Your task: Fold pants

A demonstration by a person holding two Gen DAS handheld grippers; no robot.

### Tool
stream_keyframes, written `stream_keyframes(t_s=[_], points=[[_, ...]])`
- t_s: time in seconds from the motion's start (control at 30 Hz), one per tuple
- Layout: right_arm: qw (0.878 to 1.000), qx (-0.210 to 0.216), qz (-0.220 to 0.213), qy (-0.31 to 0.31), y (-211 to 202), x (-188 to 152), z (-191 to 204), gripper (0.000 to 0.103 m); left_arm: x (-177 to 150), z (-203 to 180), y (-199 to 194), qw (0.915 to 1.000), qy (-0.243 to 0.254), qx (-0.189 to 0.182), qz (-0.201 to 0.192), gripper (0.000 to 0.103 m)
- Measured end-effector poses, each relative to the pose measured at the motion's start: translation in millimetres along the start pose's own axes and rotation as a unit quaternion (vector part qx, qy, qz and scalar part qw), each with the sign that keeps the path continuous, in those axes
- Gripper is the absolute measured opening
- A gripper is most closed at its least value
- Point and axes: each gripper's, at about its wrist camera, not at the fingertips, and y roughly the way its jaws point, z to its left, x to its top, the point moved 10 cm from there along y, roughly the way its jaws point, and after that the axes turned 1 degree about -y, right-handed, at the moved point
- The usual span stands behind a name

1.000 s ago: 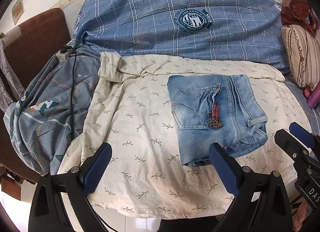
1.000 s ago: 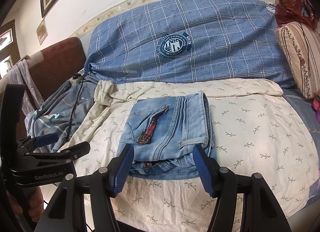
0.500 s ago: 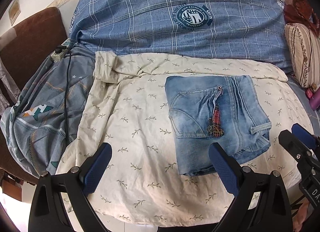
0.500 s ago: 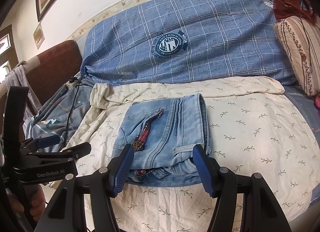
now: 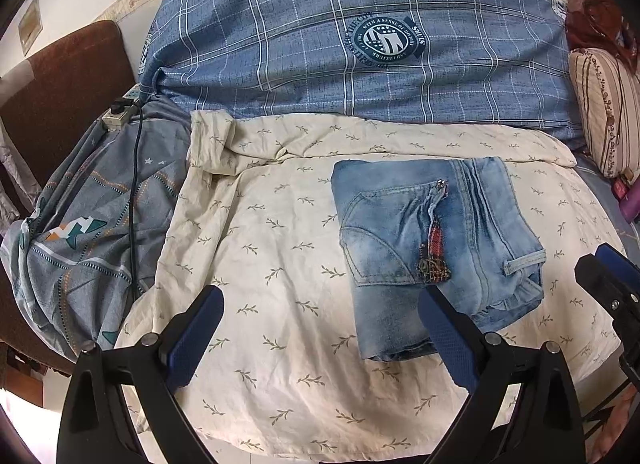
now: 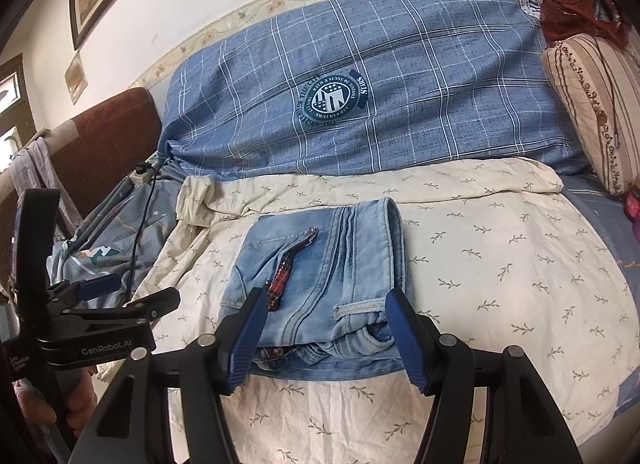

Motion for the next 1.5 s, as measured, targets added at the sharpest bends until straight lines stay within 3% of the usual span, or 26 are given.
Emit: stream_keyframes(t_s=[0.23, 0.83, 1.03, 1.33, 1.5], points=[[1.000, 0.002, 0.002, -0.002, -5.0, -5.6, 3.4, 0.065, -3.8, 4.4, -4.5, 1.0000, -0.002, 0.006, -0.001, 0.098], [1.000, 0.006, -0.017, -0.015, -28.8, -2.0, 12.7, 0.065, 7.1, 11.1, -44.5, 0.9982, -0.012, 0.012, -0.058, 0.098], [1.000, 0.009, -0.018, -0.016, -28.6, -1.5, 13.4, 0.065, 17.3, 10.6, -64.6, 0.9956, -0.007, 0.015, -0.092, 0.098], [0.999, 0.013, -0.041, -0.029, -30.3, 9.1, 16.3, 0.065, 34.6, 7.3, -100.7, 0.9852, 0.019, 0.051, -0.163, 0.098], [0.999, 0.014, -0.043, -0.029, -25.5, 16.4, 15.8, 0.065, 35.2, 1.1, -99.0, 0.9879, 0.019, 0.018, -0.153, 0.098]])
